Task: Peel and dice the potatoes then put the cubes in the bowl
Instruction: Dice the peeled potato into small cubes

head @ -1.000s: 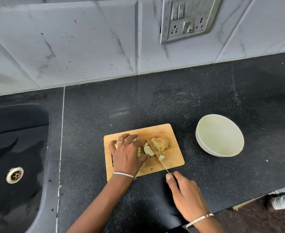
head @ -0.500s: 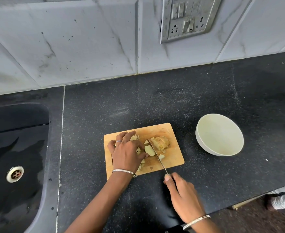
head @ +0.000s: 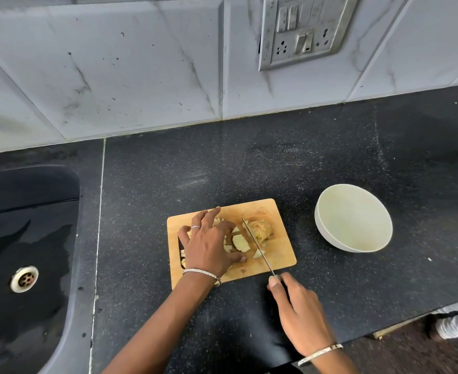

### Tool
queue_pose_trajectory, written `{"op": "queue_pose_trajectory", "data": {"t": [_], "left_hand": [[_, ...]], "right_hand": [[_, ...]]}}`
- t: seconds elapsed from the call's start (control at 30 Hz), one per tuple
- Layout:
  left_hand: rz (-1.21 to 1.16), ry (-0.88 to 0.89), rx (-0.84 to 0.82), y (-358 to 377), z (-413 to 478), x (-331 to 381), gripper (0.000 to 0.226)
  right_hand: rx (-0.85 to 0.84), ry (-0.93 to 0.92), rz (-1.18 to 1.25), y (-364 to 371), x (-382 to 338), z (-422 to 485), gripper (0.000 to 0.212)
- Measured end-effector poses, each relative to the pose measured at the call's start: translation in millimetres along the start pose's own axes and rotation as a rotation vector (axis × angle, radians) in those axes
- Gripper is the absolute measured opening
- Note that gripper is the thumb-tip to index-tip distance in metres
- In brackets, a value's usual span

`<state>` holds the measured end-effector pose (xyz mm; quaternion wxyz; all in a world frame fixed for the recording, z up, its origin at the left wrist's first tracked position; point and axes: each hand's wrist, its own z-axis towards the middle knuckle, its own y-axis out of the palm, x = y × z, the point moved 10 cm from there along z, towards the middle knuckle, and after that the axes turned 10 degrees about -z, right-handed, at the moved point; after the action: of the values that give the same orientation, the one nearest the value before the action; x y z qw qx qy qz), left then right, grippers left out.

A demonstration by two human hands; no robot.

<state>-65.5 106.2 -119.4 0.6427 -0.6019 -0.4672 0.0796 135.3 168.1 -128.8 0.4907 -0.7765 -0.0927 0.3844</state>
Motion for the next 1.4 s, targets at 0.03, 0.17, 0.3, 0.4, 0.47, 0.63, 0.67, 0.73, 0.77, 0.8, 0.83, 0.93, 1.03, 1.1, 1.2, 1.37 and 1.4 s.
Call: {"op": "queue_pose_trajectory", "data": {"t": [0.03,0.17,0.3,0.4,0.47,0.63,0.67,0.73,0.77,0.8,0.83,0.93,1.03,1.1,1.2,1.37,1.4], "left_hand": [[0.003,0.002,0.011,0,0,0,0.064],[-0.025,-0.007,0.057,1,-2,-3,0.053],[-0.054,-0.007,0.053,1,-1,-4,0.051],[-0.065,-0.009,0.037,1,1,-5,0.051],[-0.061,-0.014,0.037,1,2,-6,0.051],[-0.027,0.001,0.081,-1,-5,-5,0.054],[-0.026,0.002,0.094,-1,-7,-5,0.054],[-0.021,0.0,0.113,-2,-8,-5,0.053],[-0.015,-0.001,0.118,-1,-8,-5,0.052],[-0.009,-0.002,0.122,-1,-8,-5,0.051],[-0.005,-0.003,0.127,-1,-8,-5,0.05],[-0.003,-0.002,0.138,-1,-8,-6,0.048],[0.007,-0.008,0.129,0,-8,-6,0.052],[0.013,-0.01,0.126,0,-8,-6,0.052],[0.013,-0.017,0.118,1,-8,-6,0.051],[0.01,-0.021,0.115,1,-8,-7,0.052],[0.009,-0.023,0.115,1,-8,-7,0.051]], "right_hand": [[0.0,-0.003,-0.001,0,0,0,0.041],[0.006,-0.011,0.005,0,2,0,0.041],[-0.009,-0.031,-0.008,1,-1,-3,0.033],[-0.023,-0.036,-0.01,3,-1,-4,0.031],[-0.023,-0.036,-0.008,4,-2,-4,0.031],[-0.032,-0.032,-0.007,4,-2,-4,0.032],[-0.033,-0.035,-0.008,4,-2,-5,0.032],[-0.03,-0.046,-0.01,4,-4,-5,0.033],[-0.028,-0.05,-0.016,4,-5,-4,0.034],[-0.029,-0.052,-0.023,4,-5,-4,0.035],[-0.027,-0.053,-0.028,4,-6,-3,0.036],[-0.018,-0.063,-0.031,2,-8,-2,0.039],[-0.017,-0.075,-0.035,2,-9,-3,0.04],[-0.024,-0.07,-0.045,4,-8,-3,0.042],[-0.03,-0.064,-0.05,5,-7,-1,0.044],[0.001,-0.054,-0.043,0,-7,1,0.043],[0.003,-0.049,-0.053,-1,-7,1,0.041]]}}
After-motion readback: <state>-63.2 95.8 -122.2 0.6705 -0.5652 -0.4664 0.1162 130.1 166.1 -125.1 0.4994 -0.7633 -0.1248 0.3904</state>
